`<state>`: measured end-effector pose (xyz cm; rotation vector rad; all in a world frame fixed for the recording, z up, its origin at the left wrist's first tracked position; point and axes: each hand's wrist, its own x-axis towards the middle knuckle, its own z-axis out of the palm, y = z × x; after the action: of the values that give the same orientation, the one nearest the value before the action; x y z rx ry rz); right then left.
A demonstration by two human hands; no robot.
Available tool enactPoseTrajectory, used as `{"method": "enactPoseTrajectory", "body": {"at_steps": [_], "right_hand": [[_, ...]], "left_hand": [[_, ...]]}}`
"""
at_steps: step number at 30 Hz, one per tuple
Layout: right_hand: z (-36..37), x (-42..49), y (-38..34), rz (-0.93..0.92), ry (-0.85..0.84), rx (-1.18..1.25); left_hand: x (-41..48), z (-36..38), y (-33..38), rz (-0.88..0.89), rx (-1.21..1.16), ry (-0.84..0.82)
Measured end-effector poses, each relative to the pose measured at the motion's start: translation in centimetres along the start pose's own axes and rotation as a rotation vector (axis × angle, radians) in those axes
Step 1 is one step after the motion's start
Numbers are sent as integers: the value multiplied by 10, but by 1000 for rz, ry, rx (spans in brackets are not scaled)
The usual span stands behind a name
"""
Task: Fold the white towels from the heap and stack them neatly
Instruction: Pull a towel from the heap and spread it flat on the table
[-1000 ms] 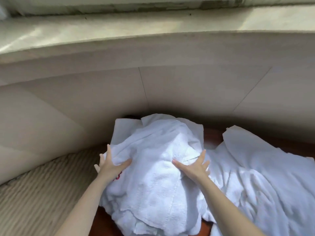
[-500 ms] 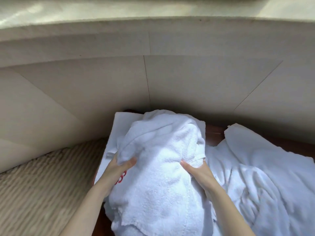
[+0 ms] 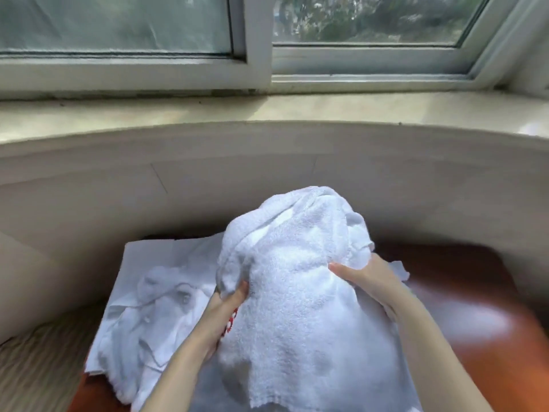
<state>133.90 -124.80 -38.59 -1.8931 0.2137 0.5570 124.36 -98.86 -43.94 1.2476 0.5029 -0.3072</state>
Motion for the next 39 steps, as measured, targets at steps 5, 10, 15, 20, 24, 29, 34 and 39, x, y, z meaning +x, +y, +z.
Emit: {"method": "enactPoseTrajectory", "body": {"at_steps": [5, 10, 15, 20, 24, 29, 34, 39], "right_hand": [[-106, -31, 51, 19, 100, 24], [-117, 4, 182, 252, 259, -62], [-117, 37, 251, 364, 237, -176], [-103, 38, 241, 460, 482, -140], [-84, 35, 190, 317, 673, -263], [-22, 54, 112, -28, 519, -415], [70, 72, 73, -238, 191, -479], [162, 90, 86, -256, -84, -537]], "left_hand": [[21, 102, -37, 9, 124, -130], [63, 151, -131, 19, 408, 96], [103, 145, -195, -80, 521, 157], [111, 149, -180, -214, 636, 88], [103, 135, -153, -287, 832, 29], [76, 72, -128, -333, 984, 262], [40, -44, -97, -380, 942, 567], [23, -155, -89, -309, 748, 784]]}}
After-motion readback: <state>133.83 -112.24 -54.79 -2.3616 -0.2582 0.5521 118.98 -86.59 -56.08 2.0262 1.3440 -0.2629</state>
